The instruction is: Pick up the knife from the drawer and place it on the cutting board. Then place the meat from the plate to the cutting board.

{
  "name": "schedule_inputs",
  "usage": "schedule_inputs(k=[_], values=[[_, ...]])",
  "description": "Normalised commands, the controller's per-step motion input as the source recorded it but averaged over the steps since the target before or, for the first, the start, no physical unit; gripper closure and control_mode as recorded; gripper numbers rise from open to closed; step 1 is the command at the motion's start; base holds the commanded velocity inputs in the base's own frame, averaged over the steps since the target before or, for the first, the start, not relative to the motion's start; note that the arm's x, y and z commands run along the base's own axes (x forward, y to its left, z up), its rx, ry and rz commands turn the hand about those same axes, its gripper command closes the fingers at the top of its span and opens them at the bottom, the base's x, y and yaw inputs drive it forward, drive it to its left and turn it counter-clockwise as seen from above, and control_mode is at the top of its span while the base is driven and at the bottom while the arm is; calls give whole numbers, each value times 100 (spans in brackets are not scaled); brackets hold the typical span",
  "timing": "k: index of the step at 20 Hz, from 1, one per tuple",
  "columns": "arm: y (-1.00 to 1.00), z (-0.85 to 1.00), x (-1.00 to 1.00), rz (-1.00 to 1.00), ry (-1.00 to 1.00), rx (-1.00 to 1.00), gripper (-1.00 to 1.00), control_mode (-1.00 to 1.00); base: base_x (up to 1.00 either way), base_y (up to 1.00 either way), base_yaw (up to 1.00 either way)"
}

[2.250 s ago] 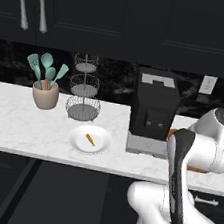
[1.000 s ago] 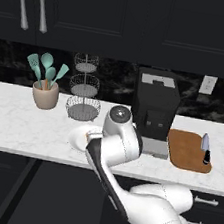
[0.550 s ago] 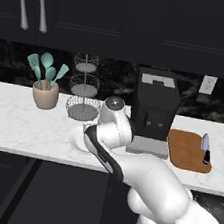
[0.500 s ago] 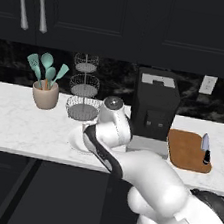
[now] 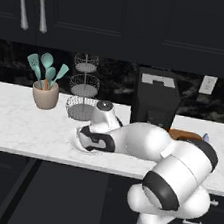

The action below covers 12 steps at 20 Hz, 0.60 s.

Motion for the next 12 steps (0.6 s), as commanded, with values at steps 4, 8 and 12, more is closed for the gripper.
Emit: schedule_inputs(k=[4,8,12], values=[[8,-22,39,0,2,0,-100,-100,0,0,0],[0,-13,34,0,0,0,-100,-100,0,0,0],[1,-15,15,0,0,0,-100,-100,0,0,0]])
